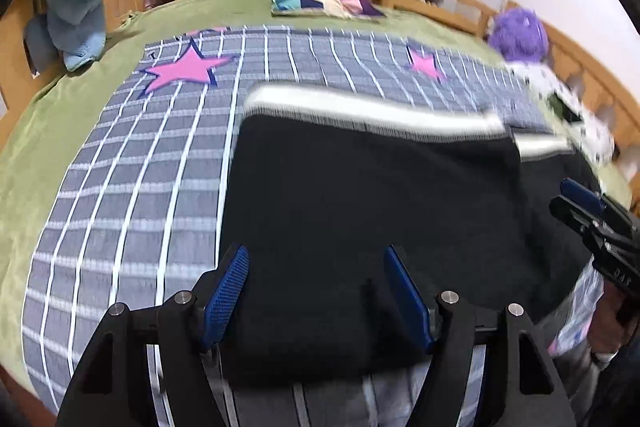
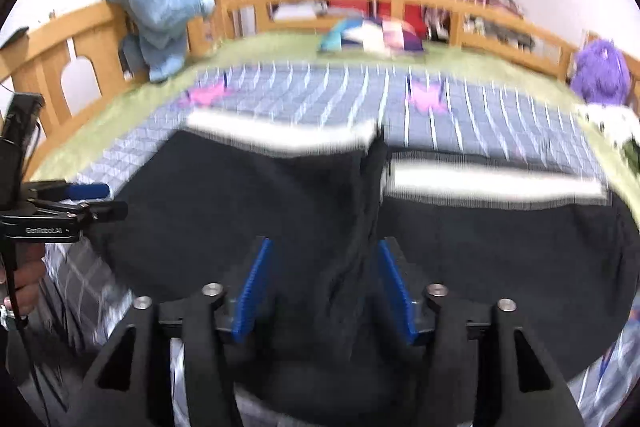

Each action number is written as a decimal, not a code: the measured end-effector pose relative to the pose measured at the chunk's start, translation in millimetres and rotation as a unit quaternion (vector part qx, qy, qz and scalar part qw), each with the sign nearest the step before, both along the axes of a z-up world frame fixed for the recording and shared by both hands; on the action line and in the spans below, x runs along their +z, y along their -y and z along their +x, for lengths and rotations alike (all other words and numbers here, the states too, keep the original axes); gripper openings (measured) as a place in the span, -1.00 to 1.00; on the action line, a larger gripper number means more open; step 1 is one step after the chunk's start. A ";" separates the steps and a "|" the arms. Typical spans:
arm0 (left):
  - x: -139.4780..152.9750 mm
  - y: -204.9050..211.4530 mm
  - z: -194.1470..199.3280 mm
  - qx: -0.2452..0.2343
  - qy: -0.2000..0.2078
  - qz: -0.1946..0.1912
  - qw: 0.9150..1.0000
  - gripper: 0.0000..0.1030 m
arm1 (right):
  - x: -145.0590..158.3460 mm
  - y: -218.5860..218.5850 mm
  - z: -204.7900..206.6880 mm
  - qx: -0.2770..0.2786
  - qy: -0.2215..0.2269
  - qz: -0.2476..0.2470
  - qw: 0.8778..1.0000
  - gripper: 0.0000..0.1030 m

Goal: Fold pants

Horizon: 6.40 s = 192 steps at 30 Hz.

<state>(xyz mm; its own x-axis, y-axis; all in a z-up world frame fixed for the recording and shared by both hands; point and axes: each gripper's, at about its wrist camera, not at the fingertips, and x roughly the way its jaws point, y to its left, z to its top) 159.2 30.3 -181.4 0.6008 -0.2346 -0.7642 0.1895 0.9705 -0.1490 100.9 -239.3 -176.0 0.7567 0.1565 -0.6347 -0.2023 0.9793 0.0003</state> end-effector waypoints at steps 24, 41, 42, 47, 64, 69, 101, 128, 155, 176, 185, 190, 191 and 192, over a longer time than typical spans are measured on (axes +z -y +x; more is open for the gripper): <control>-43.3 29.0 91.7 -0.005 -0.041 0.024 0.999 0.57 | -46.8 -25.1 126.4 -0.028 -0.105 -0.026 0.994 -0.29; -30.1 17.5 -39.2 0.015 -0.002 0.033 0.999 0.57 | -43.2 15.8 -27.5 -0.093 -0.066 0.023 0.993 0.19; -27.3 16.0 -44.3 0.016 -0.004 0.026 1.000 0.55 | -39.7 16.9 -32.9 -0.094 -0.064 0.026 0.993 0.19; -16.1 5.5 -64.1 0.028 0.001 0.009 1.000 0.55 | -18.6 19.7 -58.1 -0.100 -0.037 0.009 0.994 0.19; -34.4 -47.2 -40.0 0.094 -0.049 -0.094 0.990 0.39 | 1.2 44.3 -76.6 -0.113 -0.035 0.041 0.992 0.19; -51.2 -49.0 -34.5 0.108 -0.051 -0.094 0.988 0.34 | -8.7 48.1 -69.1 -0.123 -0.047 0.043 0.990 0.19; -58.7 -63.6 -38.5 0.073 -0.039 -0.171 0.982 0.35 | -3.0 57.2 -58.1 -0.215 -0.076 -0.025 0.973 0.49; -72.3 -84.8 -34.3 0.098 -0.051 -0.265 0.958 -0.46 | -6.1 51.0 -69.3 -0.184 -0.053 0.045 0.980 0.55; 109.3 177.7 -43.9 -0.147 0.080 -0.077 0.983 -0.74 | 1.1 160.9 -71.2 -0.214 -0.045 0.084 0.972 0.26; 69.0 172.7 -53.9 -0.160 -0.014 -0.100 0.982 0.23 | -6.4 178.3 -15.2 -0.120 -0.089 0.218 0.964 0.32; 50.5 122.1 -27.3 -0.057 -0.051 -0.122 0.990 0.23 | -43.0 131.3 39.3 -0.057 -0.151 0.279 0.947 -0.72; 49.6 119.4 -21.0 -0.053 -0.051 -0.134 0.988 0.23 | 30.8 151.2 18.9 -0.061 -0.029 0.183 0.981 -0.74; 48.4 121.4 -19.6 -0.057 -0.054 -0.136 0.988 0.23 | 44.6 161.3 15.4 -0.067 -0.013 0.161 0.985 -0.74; 46.0 124.6 -18.3 -0.063 -0.057 -0.137 0.987 0.23 | 54.2 172.0 13.0 -0.077 -0.003 0.146 0.986 -0.74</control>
<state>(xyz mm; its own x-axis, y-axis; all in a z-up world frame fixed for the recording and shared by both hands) 140.9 -94.2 -135.4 0.4670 -0.5094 -0.7228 0.2725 0.8605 -0.4304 114.0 -411.3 -121.9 0.7816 0.2171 -0.5848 -0.0504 0.9564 0.2876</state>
